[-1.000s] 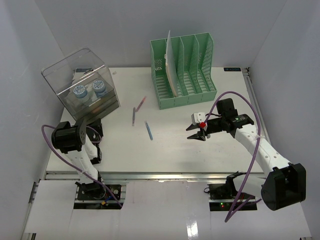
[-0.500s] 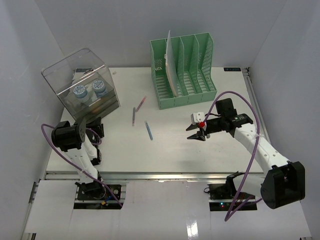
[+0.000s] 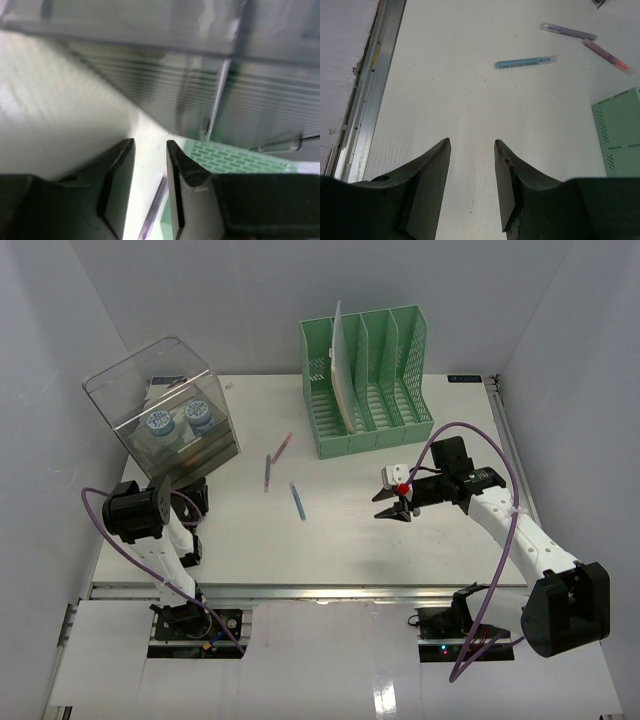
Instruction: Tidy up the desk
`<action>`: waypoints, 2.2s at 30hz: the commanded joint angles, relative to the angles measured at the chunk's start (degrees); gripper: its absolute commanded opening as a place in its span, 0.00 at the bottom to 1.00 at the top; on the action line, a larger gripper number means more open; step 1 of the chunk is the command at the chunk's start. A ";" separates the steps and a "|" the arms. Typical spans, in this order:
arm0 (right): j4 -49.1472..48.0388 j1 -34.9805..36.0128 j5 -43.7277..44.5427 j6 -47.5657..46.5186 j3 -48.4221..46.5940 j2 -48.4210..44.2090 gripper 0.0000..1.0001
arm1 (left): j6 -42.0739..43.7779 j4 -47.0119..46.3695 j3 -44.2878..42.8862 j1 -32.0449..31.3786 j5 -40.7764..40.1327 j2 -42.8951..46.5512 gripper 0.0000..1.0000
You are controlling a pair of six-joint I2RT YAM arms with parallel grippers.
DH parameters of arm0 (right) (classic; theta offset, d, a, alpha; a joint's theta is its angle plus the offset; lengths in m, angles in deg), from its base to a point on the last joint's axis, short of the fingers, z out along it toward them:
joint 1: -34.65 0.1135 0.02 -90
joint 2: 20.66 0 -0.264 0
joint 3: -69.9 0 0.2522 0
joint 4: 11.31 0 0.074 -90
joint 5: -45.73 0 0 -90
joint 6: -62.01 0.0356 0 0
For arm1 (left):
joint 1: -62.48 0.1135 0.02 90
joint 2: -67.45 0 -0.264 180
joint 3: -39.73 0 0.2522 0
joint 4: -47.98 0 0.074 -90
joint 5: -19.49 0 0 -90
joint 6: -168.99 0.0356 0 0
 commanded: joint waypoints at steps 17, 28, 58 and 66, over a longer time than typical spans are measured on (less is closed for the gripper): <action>-0.75 -0.36 -0.24 -0.45 0.14 1.18 0.48 | 6.15 -14.47 0.09 0.30 5.48 11.79 0.66; -0.75 -0.36 0.26 -0.54 0.14 1.27 0.48 | 4.26 -6.70 -3.23 1.38 1.16 8.78 0.58; -0.66 -0.30 0.26 -0.19 0.11 2.63 0.48 | 3.86 -24.30 7.39 4.95 15.91 3.52 0.00; -0.75 -0.33 0.59 -0.05 0.19 3.43 0.48 | 4.15 -22.71 14.04 4.45 19.25 11.84 0.00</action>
